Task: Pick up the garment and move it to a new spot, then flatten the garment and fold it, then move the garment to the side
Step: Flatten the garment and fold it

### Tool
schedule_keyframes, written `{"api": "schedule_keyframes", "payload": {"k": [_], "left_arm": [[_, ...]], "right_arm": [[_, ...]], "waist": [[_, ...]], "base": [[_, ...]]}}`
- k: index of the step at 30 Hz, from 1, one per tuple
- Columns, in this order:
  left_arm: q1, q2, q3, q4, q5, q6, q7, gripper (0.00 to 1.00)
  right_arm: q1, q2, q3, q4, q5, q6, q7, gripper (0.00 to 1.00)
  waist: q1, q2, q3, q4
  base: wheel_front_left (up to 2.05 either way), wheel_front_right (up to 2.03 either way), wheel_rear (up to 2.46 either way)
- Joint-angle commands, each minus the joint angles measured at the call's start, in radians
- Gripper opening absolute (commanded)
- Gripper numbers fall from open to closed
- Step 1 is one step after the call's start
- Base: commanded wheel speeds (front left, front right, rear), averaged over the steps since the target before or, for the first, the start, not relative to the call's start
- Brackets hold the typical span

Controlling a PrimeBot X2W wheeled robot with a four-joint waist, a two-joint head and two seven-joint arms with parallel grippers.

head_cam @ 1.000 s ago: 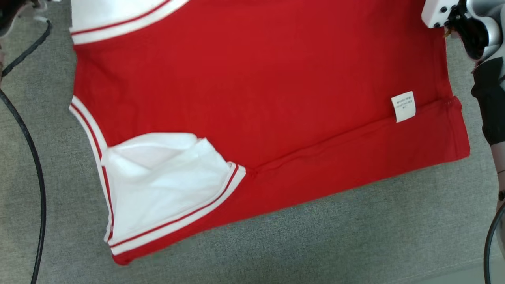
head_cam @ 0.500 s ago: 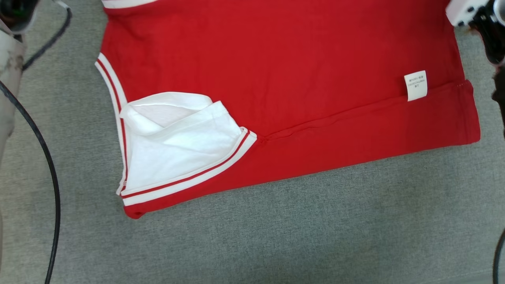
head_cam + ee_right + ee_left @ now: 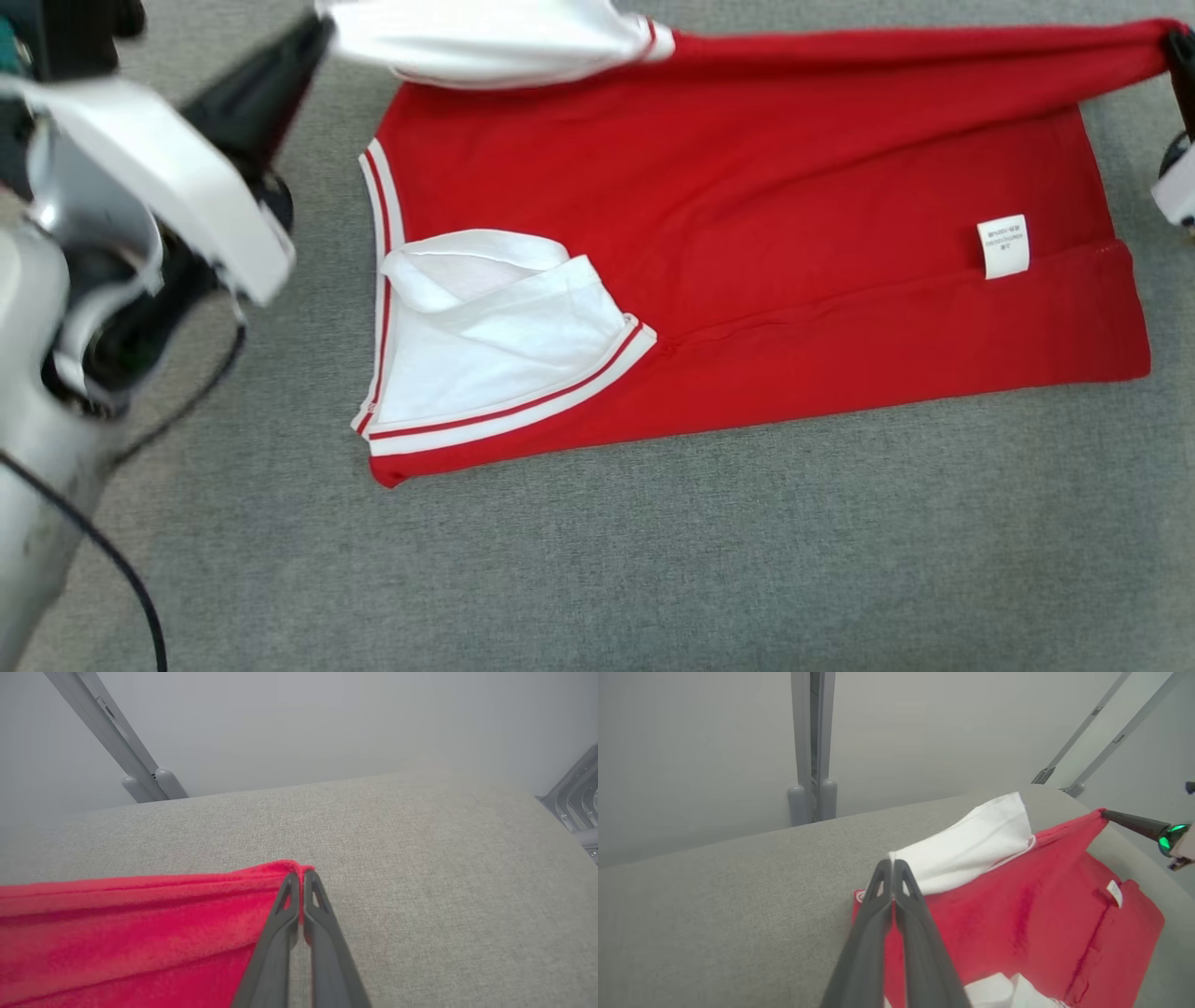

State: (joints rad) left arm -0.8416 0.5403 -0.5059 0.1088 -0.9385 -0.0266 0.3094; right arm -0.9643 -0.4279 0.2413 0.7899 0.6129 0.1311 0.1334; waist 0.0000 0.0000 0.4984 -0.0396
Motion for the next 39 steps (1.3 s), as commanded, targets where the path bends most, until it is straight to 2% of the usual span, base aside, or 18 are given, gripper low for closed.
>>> {"api": "schedule_keyframes", "payload": {"k": [1, 7, 16, 21, 30, 31, 33, 34, 35, 36, 37, 38, 39], "left_arm": [[0.019, 0.011, 0.007, -0.016, -0.006, 0.011, 0.003, 0.00], [0.231, 0.058, 0.022, -0.251, -0.034, 0.113, -0.002, 0.00], [0.454, 0.098, 0.028, -0.452, -0.048, 0.213, -0.029, 0.00], [0.533, 0.097, 0.019, -0.487, -0.062, 0.239, -0.040, 0.00], [0.595, 0.068, -0.019, -0.436, -0.045, 0.237, -0.078, 0.00], [0.595, 0.061, -0.023, -0.427, -0.043, 0.234, -0.082, 0.00], [0.594, 0.039, -0.039, -0.388, -0.047, 0.235, -0.084, 0.00], [0.593, 0.031, -0.046, -0.374, -0.049, 0.233, -0.080, 0.00], [0.590, 0.025, -0.054, -0.362, -0.046, 0.230, -0.078, 0.22], [0.583, 0.019, -0.058, -0.348, -0.039, 0.231, -0.084, 0.46], [0.583, 0.019, -0.058, -0.348, -0.039, 0.231, -0.084, 0.46], [0.573, 0.004, -0.066, -0.326, -0.028, 0.233, -0.097, 0.98], [0.570, -0.005, -0.064, -0.318, -0.023, 0.237, -0.107, 1.00]], "right_arm": [[0.018, -0.011, 0.002, -0.010, 0.012, -0.001, 0.003, 0.00], [0.147, -0.082, 0.020, -0.142, 0.088, -0.001, -0.002, 0.00], [0.339, -0.140, -0.025, -0.307, 0.119, -0.001, 0.032, 0.00], [0.440, -0.144, -0.081, -0.394, 0.098, -0.001, 0.067, 0.00], [0.548, -0.083, -0.169, -0.471, 0.003, -0.001, 0.147, 0.00], [0.553, -0.075, -0.176, -0.476, -0.008, -0.001, 0.152, 0.02], [0.568, -0.049, -0.188, -0.486, -0.038, -0.001, 0.165, 0.13], [0.571, -0.042, -0.189, -0.488, -0.047, -0.001, 0.169, 0.26], [0.574, -0.038, -0.192, -0.490, -0.055, -0.001, 0.172, 0.46], [0.576, -0.033, -0.200, -0.489, -0.065, -0.001, 0.170, 1.00], [0.576, -0.033, -0.200, -0.489, -0.065, -0.001, 0.170, 1.00], [0.578, -0.019, -0.219, -0.492, -0.096, -0.001, 0.155, 1.00], [0.579, -0.016, -0.223, -0.494, -0.112, -0.001, 0.150, 1.00]], "waist": [[0.0000, 0.0000, -0.007, 0.008], [0.0000, 0.0000, -0.020, 0.022], [0.0000, 0.0000, -0.041, 0.036], [0.0000, 0.0000, -0.043, 0.038], [0.0000, 0.0000, -0.034, 0.028], [0.0000, 0.0000, -0.034, 0.029], [0.0000, 0.0000, -0.035, 0.030], [0.0000, 0.0000, -0.038, 0.030], [0.0000, 0.0000, -0.040, 0.031], [0.0000, 0.0000, -0.043, 0.032], [0.0000, 0.0000, -0.043, 0.032], [0.0000, 0.0000, -0.052, 0.033], [0.0000, 0.0000, -0.058, 0.032]], "base": [[0.00, 0.00, 0.00], [0.00, 0.00, 0.00], [0.00, 0.00, 0.00], [0.00, 0.00, 0.00], [0.00, 0.00, 0.00], [0.00, 0.00, 0.00], [0.00, 0.00, 0.00], [0.00, 0.00, 0.00], [0.00, 0.00, 0.00], [0.00, 0.00, 0.00], [0.00, 0.00, 0.00], [0.00, 0.00, 0.00], [0.00, 0.00, 0.00]]}}
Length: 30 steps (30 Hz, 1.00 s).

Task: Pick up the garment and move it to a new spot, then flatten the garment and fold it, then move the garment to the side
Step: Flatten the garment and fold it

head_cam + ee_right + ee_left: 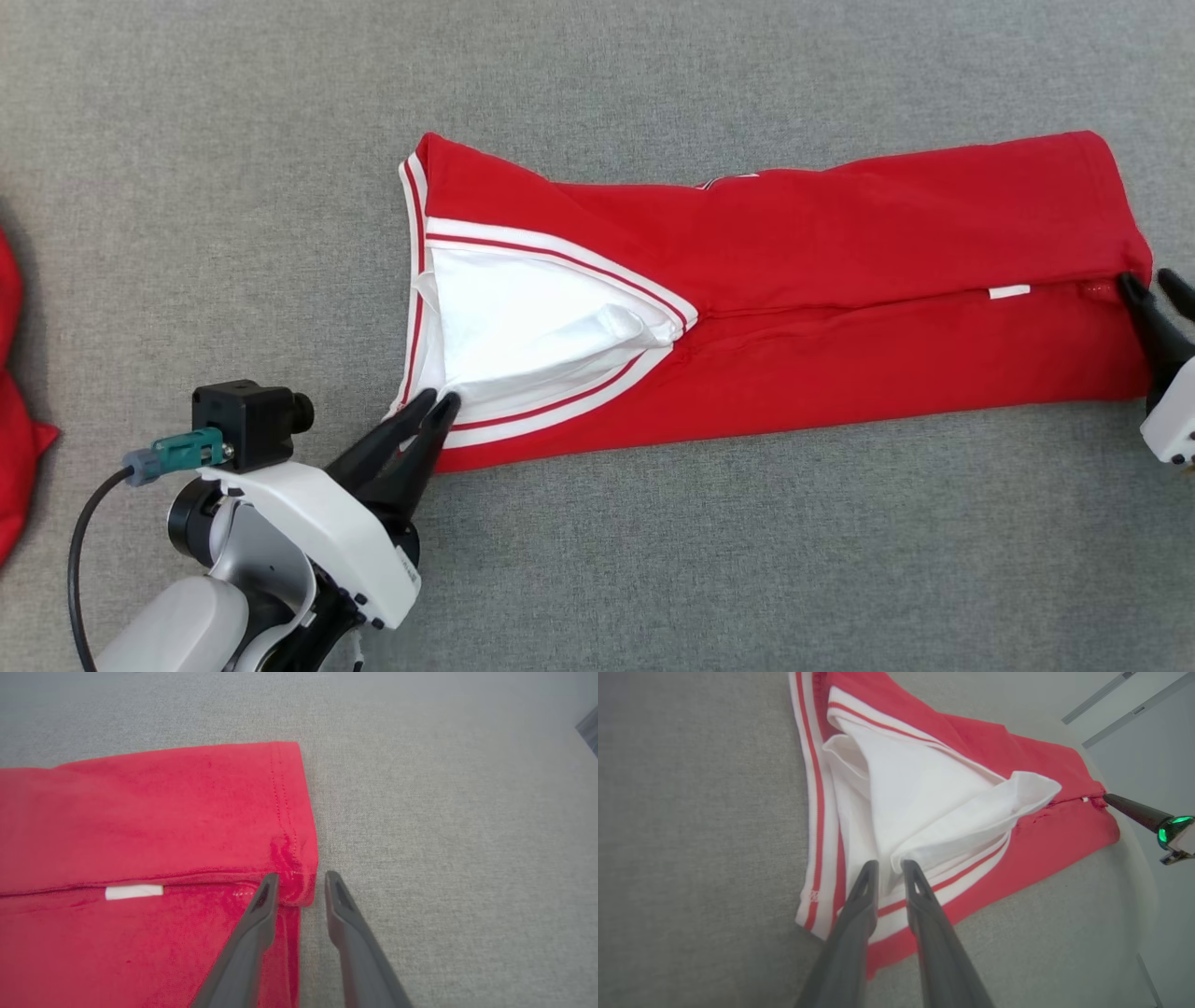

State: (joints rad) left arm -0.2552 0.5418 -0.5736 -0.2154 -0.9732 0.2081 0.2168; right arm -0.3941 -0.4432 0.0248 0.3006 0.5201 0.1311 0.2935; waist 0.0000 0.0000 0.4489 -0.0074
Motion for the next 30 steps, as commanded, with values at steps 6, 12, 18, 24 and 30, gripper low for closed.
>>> {"api": "schedule_keyframes", "payload": {"k": [6, 12, 18, 24, 30], "left_arm": [[-0.018, -0.004, 0.021, 0.038, 0.090, 0.062, -0.086, 1.00], [0.009, -0.046, 0.065, 0.029, 0.171, 0.157, -0.229, 1.00], [0.046, -0.101, 0.075, 0.070, 0.230, 0.193, -0.381, 1.00], [0.113, -0.157, 0.099, 0.117, 0.268, 0.182, -0.470, 1.00], [0.204, -0.232, 0.169, 0.132, 0.360, 0.148, -0.482, 1.00]], "right_arm": [[0.012, 0.012, -0.071, -0.024, -0.137, -0.001, -0.050, 1.00], [0.026, 0.101, -0.120, -0.088, -0.289, -0.001, -0.168, 1.00], [0.067, 0.204, -0.085, -0.111, -0.337, -0.001, -0.302, 1.00], [0.113, 0.253, -0.050, -0.067, -0.370, -0.001, -0.465, 1.00], [0.169, 0.291, -0.042, -0.024, -0.399, -0.001, -0.547, 1.00]], "waist": [[0.0000, 0.0000, -0.048, -0.006], [0.0000, 0.0000, -0.112, -0.012], [0.0000, 0.0000, -0.185, -0.016], [0.0000, 0.0000, -0.250, -0.014], [0.0000, 0.0000, -0.315, -0.005]], "base": [[0.00, 0.00, 0.00], [0.00, 0.00, 0.00], [0.00, 0.00, 0.00], [0.00, 0.00, 0.00], [0.00, 0.00, 0.00]]}}
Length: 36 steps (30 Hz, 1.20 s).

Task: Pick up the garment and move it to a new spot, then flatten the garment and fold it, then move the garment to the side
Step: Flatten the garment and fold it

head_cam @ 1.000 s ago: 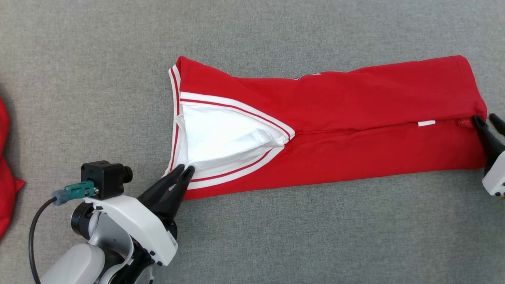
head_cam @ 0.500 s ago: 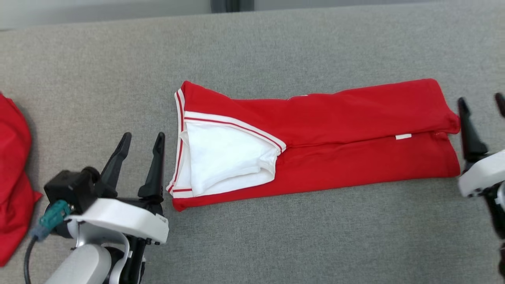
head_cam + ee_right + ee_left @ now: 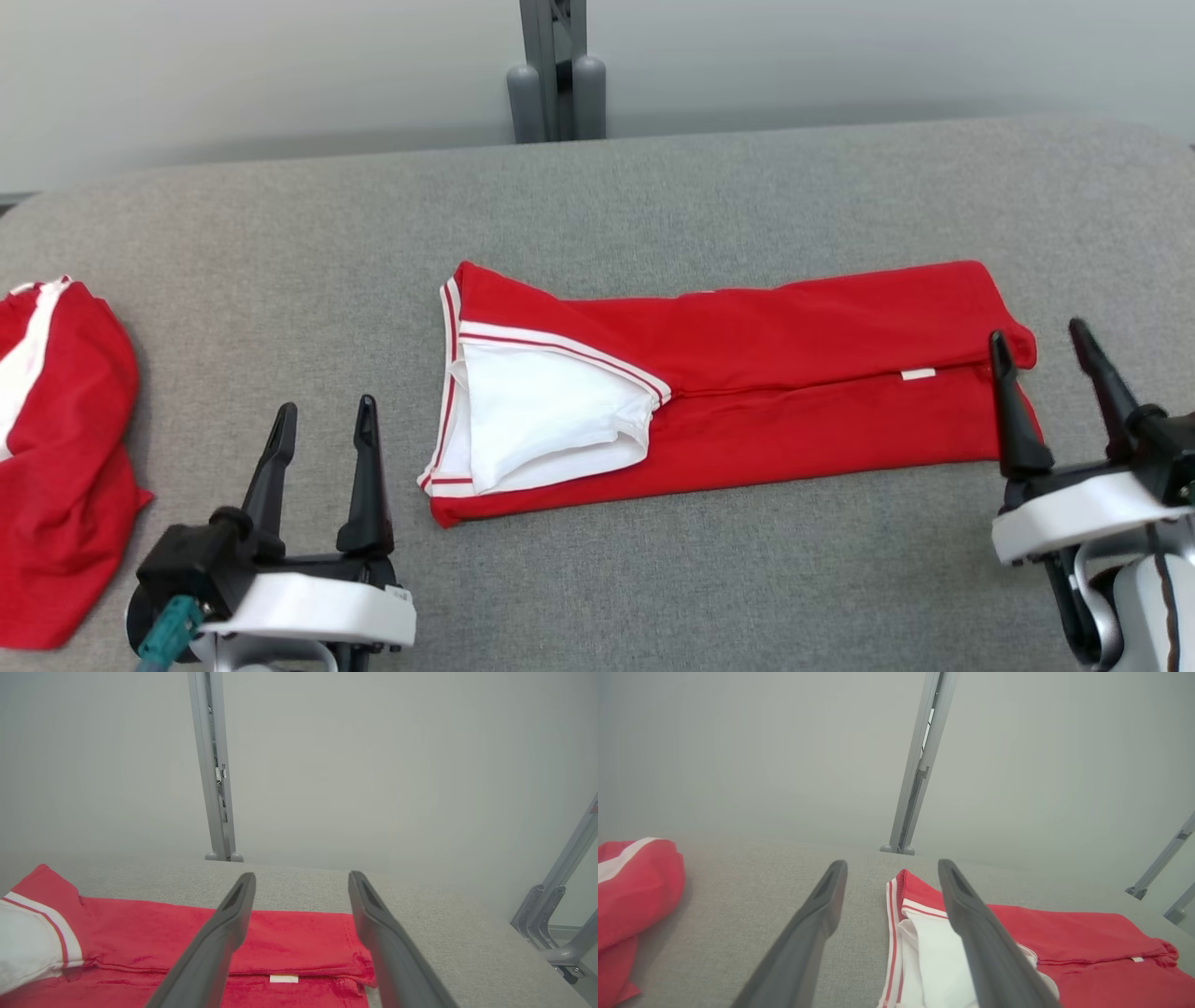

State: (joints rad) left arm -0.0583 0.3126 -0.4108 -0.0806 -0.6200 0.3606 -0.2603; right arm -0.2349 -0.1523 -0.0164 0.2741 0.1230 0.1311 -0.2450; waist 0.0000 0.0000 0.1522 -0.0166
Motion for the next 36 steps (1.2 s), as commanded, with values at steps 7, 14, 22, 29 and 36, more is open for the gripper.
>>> {"api": "schedule_keyframes", "payload": {"k": [7, 14, 22, 29, 36], "left_arm": [[0.108, -0.101, 0.082, 0.015, 0.170, -0.084, -0.005, 1.00], [0.179, -0.173, 0.160, 0.039, 0.276, -0.159, -0.005, 1.00], [0.207, -0.219, 0.212, 0.064, 0.346, -0.225, -0.005, 1.00], [0.211, -0.246, 0.235, 0.084, 0.382, -0.267, -0.005, 1.00], [0.197, -0.256, 0.236, 0.097, 0.402, -0.299, -0.005, 1.00]], "right_arm": [[0.091, 0.039, -0.028, 0.003, -0.013, -0.001, -0.022, 1.00], [0.171, 0.074, -0.058, -0.021, -0.005, -0.001, -0.023, 1.00], [0.199, 0.089, -0.062, -0.020, -0.005, -0.001, -0.022, 1.00], [0.209, 0.095, -0.072, 0.001, 0.006, -0.001, -0.022, 1.00], [0.149, 0.098, -0.128, 0.109, 0.057, -0.001, -0.019, 1.00]], "waist": [[0.0000, 0.0000, -0.077, 0.026], [0.0000, 0.0000, -0.117, 0.031], [0.0000, 0.0000, -0.133, 0.021], [0.0000, 0.0000, -0.141, 0.019], [0.0000, 0.0000, -0.128, 0.024]], "base": [[0.00, 0.00, 0.00], [0.00, 0.00, 0.00], [0.00, 0.00, 0.00], [0.00, 0.00, 0.00], [0.00, 0.00, 0.00]]}}
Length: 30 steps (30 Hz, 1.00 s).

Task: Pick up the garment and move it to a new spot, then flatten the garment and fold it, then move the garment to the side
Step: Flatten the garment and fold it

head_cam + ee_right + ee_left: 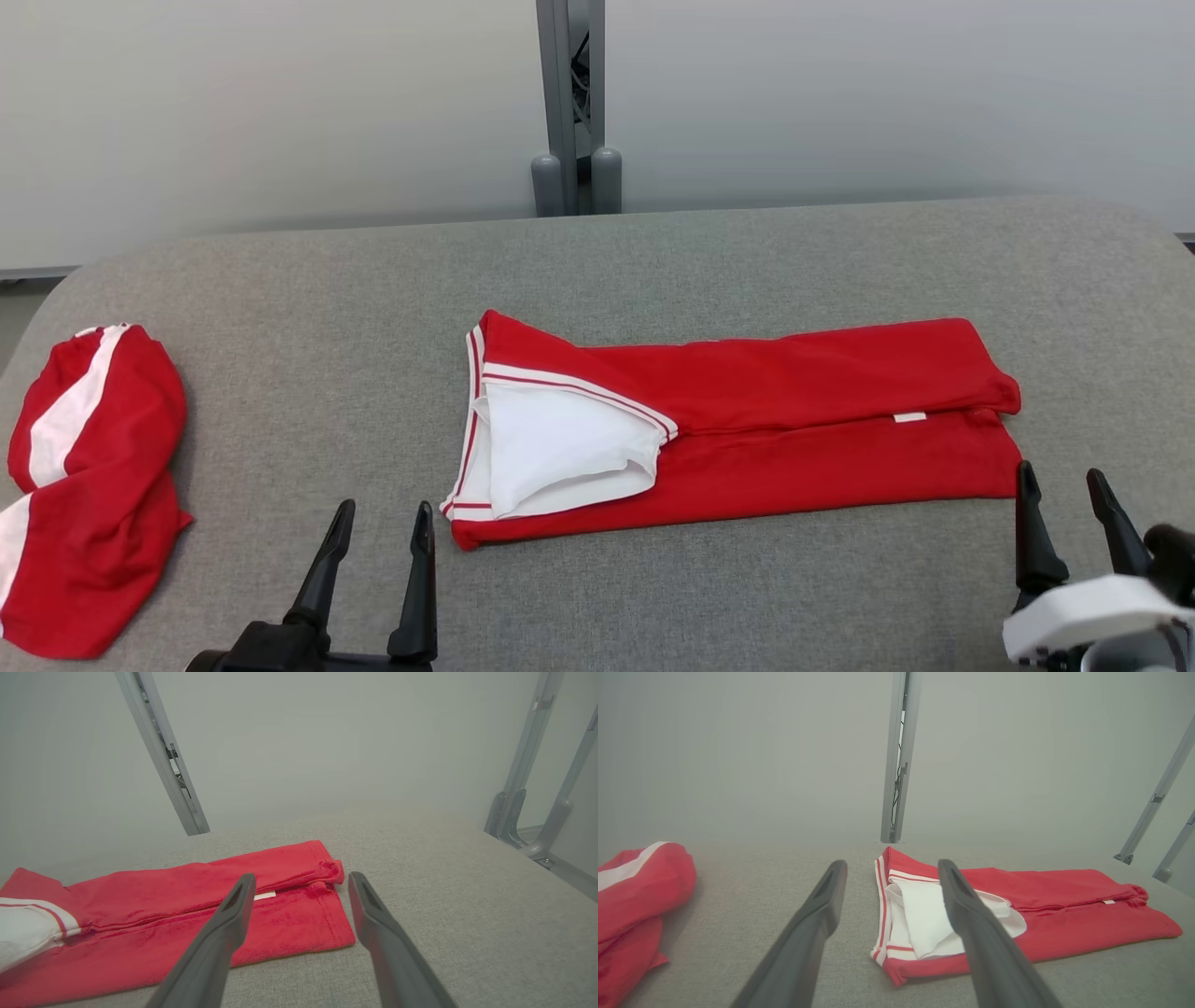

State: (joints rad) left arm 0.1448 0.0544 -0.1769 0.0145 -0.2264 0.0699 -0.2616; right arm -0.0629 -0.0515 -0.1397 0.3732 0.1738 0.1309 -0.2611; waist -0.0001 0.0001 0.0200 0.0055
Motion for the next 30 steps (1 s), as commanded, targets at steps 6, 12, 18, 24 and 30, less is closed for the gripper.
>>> {"api": "schedule_keyframes", "payload": {"k": [6, 12, 18, 24, 30], "left_arm": [[-0.025, -0.001, -0.009, 0.007, 0.015, -0.021, -0.004, 1.00], [-0.052, -0.002, -0.027, 0.016, 0.024, -0.039, -0.004, 1.00], [-0.084, -0.002, -0.036, 0.025, 0.028, -0.051, -0.004, 1.00], [-0.122, -0.002, -0.058, 0.030, 0.033, -0.060, -0.004, 1.00], [-0.143, -0.002, -0.068, 0.032, 0.033, -0.061, -0.004, 1.00]], "right_arm": [[-0.172, -0.010, -0.068, 0.188, 0.078, 0.000, 0.086, 1.00], [-0.336, -0.043, -0.133, 0.362, 0.091, 0.000, 0.153, 1.00], [-0.473, -0.072, -0.194, 0.524, 0.040, 0.000, 0.140, 1.00], [-0.602, -0.092, -0.252, 0.689, -0.025, 0.000, 0.122, 1.00], [-0.663, -0.102, -0.268, 0.782, -0.062, 0.000, 0.131, 1.00]], "waist": [[0.0001, -0.0001, 0.031, 0.010], [0.0001, -0.0001, 0.076, 0.030], [0.0001, -0.0001, 0.135, 0.048], [0.0001, -0.0001, 0.199, 0.061], [0.0001, -0.0001, 0.221, 0.066]], "base": [[0.00, 0.00, 0.00], [0.00, 0.00, 0.00], [0.00, 0.00, 0.00], [0.00, 0.00, 0.00], [0.00, 0.00, 0.00]]}}
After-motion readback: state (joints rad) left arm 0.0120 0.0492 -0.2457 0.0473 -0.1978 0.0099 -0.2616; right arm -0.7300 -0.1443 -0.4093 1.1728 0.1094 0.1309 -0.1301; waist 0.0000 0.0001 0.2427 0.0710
